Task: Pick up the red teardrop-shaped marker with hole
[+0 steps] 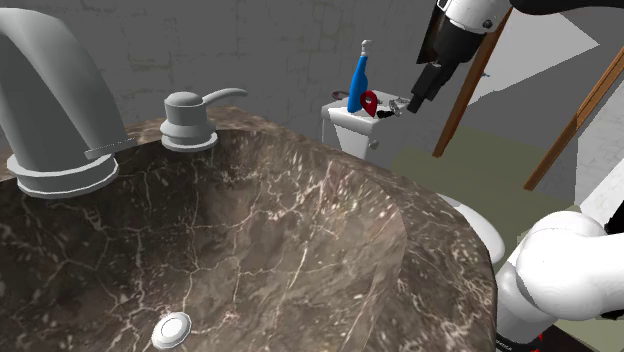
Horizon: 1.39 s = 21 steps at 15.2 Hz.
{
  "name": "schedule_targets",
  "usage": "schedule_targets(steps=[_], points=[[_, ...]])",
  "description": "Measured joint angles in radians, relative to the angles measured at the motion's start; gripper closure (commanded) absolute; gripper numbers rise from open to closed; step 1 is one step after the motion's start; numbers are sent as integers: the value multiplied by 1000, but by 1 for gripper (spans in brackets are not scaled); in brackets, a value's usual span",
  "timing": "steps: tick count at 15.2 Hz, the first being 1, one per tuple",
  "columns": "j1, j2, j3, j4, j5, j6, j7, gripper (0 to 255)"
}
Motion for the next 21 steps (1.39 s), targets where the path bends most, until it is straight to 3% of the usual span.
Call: schedule_targets(steps=[2,10,21], points=[[-2,16,-5,11,-3,2,-6,0],[-32,276,-113,178,-54,56,-137,0],[-66,711,-231,577,-42,35,-326,0]])
